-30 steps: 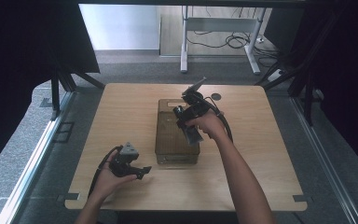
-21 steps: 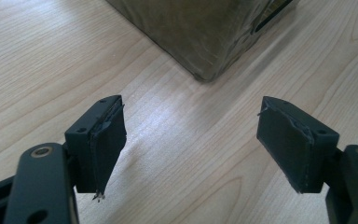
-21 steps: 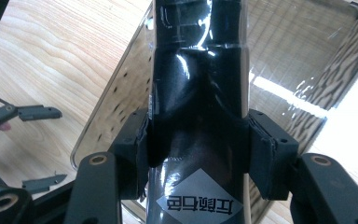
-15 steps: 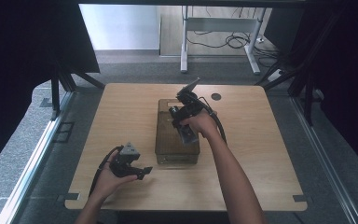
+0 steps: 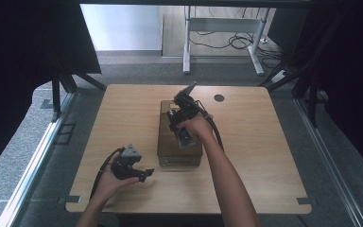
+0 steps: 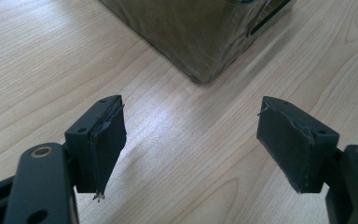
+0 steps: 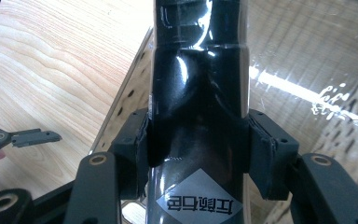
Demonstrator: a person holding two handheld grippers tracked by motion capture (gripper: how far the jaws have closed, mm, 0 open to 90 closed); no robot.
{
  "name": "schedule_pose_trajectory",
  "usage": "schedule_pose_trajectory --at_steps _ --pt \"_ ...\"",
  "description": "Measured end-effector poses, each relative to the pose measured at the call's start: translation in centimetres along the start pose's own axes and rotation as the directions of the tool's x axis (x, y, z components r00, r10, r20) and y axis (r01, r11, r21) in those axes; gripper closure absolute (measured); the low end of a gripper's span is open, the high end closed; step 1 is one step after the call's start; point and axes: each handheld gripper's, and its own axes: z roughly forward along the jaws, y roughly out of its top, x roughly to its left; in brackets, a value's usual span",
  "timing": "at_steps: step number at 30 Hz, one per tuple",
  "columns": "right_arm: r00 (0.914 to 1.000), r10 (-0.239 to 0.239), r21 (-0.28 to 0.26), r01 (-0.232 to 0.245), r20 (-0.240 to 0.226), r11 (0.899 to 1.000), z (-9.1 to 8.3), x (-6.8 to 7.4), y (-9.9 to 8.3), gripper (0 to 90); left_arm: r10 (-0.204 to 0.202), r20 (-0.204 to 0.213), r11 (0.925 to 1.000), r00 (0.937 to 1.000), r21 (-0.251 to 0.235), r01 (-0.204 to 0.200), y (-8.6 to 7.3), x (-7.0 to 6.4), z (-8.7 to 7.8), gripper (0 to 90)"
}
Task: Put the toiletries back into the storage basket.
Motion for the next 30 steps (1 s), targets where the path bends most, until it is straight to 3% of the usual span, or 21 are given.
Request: schedule_pose_trajectory --at_steps 8,13,22,30 --pt "0.9995 0.032 -0.001 -0.032 -0.002 0.999 0.7 -0.2 0.1 46.5 0.001 -0.002 1.0000 1.0000 0.005 -0.001 0.0 0.0 0.1 24.1" --pt "0.9971 0.076 -0.005 -0.076 -0.007 0.997 1.2 -0.5 0.2 46.6 0.005 -0.001 1.0000 1.0000 0.003 -0.005 0.0 0.0 0.1 24.1" --pt "0.9946 0.104 -0.003 -0.104 0.000 0.995 1.8 -0.5 0.2 46.5 0.000 0.001 1.0000 1.0000 -0.002 0.000 0.0 0.0 -0.1 24.1" --pt "0.9882 0.153 -0.005 -0.153 -0.015 0.988 3.1 -0.4 0.0 46.4 0.001 -0.002 1.0000 1.0000 -0.004 -0.001 0.0 0.1 -0.1 24.1"
